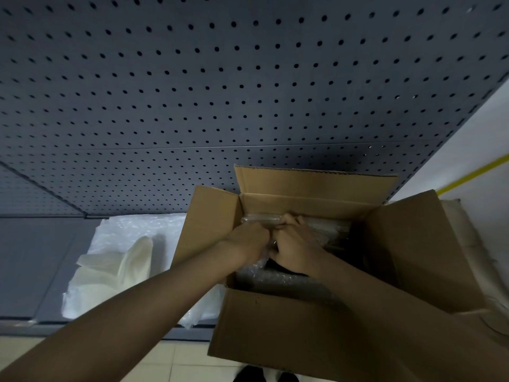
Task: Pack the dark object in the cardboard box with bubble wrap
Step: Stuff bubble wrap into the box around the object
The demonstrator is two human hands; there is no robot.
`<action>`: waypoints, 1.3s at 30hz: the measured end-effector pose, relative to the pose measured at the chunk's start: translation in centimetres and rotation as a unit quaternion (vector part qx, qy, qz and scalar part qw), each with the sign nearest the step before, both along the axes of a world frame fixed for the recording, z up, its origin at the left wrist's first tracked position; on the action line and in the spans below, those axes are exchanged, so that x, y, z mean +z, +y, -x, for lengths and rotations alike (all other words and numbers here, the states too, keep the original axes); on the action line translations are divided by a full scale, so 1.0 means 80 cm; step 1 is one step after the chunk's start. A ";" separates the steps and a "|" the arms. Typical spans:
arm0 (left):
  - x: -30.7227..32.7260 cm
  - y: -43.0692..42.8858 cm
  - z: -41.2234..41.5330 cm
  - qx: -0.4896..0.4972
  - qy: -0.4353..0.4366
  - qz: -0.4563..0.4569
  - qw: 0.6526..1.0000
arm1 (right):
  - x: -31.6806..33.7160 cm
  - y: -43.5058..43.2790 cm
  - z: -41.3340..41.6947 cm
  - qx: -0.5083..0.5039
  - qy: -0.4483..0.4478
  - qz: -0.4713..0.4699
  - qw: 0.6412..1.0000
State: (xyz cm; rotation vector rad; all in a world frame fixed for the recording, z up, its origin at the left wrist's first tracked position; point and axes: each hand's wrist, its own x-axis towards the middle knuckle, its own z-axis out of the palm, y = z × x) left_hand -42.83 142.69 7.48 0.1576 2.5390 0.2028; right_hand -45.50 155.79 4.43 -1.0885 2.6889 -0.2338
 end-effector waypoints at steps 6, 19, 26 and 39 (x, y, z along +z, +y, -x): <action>-0.009 0.016 0.006 0.045 -0.027 -0.023 0.998 | -0.010 -0.001 0.000 -0.004 -0.040 0.012 0.999; 0.044 -0.003 -0.006 0.024 0.037 -0.013 0.999 | 0.029 0.078 -0.004 -0.178 -0.151 0.194 0.953; 0.106 -0.066 -0.022 0.091 0.217 -0.064 0.970 | 0.064 0.055 -0.014 -0.178 -0.151 0.222 0.947; 0.103 -0.233 -0.137 0.155 0.233 -0.093 0.956 | 0.157 -0.107 -0.087 -0.172 -0.161 0.377 0.896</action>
